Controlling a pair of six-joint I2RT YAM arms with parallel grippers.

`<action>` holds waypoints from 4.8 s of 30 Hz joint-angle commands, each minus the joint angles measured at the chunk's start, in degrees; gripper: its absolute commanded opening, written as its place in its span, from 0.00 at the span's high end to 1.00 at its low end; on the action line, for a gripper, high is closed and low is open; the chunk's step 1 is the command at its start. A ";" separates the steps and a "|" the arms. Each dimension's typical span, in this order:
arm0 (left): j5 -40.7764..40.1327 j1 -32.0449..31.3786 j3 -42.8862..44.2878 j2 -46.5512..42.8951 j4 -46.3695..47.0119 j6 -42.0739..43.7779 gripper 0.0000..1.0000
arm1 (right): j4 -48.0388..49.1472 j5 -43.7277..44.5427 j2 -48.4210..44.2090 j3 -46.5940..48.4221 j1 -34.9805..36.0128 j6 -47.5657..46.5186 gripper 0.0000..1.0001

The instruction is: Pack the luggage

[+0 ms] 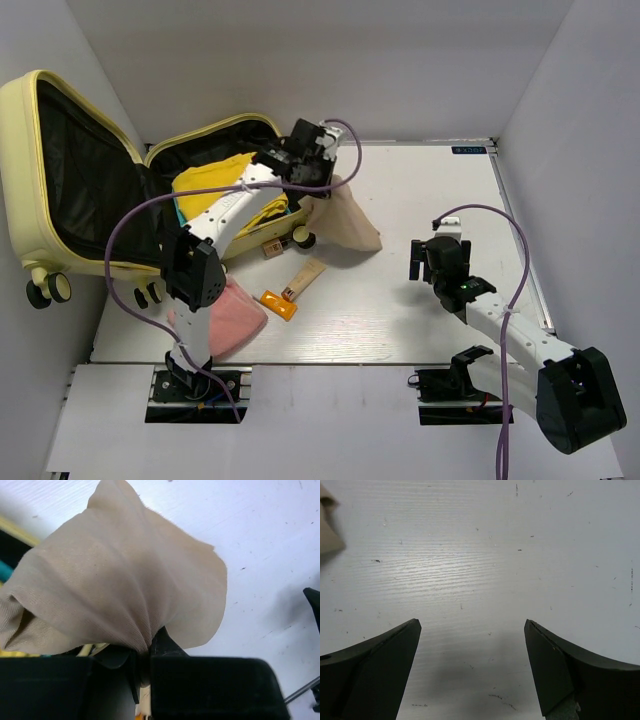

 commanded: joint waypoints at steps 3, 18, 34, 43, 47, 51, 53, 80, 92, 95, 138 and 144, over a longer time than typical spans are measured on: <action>5.72 7.92 10.48 -0.73 -16.83 2.80 1.00 | -0.08 1.50 -0.81 2.45 -0.21 -0.87 0.10; 13.81 28.57 11.89 -2.57 -24.42 6.58 1.00 | -1.40 0.10 1.04 4.65 -0.21 -2.28 0.10; 7.40 43.09 4.33 0.59 -14.76 -1.31 1.00 | -3.15 0.10 1.39 5.62 -0.21 -3.24 0.10; -0.69 46.78 2.73 1.38 -10.88 -6.51 1.00 | -2.63 -0.25 1.66 6.06 -0.39 -4.91 0.10; 1.94 47.57 11.69 6.99 -19.49 -7.04 0.83 | -2.54 -0.25 2.27 6.32 -0.21 -5.35 0.10; 7.12 48.36 16.63 9.29 -26.26 -4.85 0.46 | -3.33 -1.13 2.97 7.02 -0.12 -5.53 0.10; 11.60 48.45 14.98 8.07 -28.47 -3.71 0.18 | -3.68 -1.74 3.06 7.37 -0.21 -5.71 0.10; 4.59 45.02 -18.35 -11.81 -17.30 -4.23 0.10 | -15.46 -39.28 63.78 94.24 15.51 -1.14 0.28; 7.66 45.02 -16.32 -5.91 -16.51 -3.70 0.76 | -10.18 -34.54 77.94 102.74 21.23 5.37 0.39; 7.06 45.11 -18.77 -8.19 -15.47 -3.70 1.00 | -9.75 -31.47 79.00 102.74 21.67 4.58 0.54; 5.55 47.04 -29.32 -21.37 -9.66 -5.72 1.00 | -4.56 -34.53 75.84 97.82 18.07 -6.06 0.57; 5.11 46.96 -32.32 -20.33 -11.06 -7.39 1.00 | -4.74 -35.94 74.79 96.06 17.81 -5.97 0.56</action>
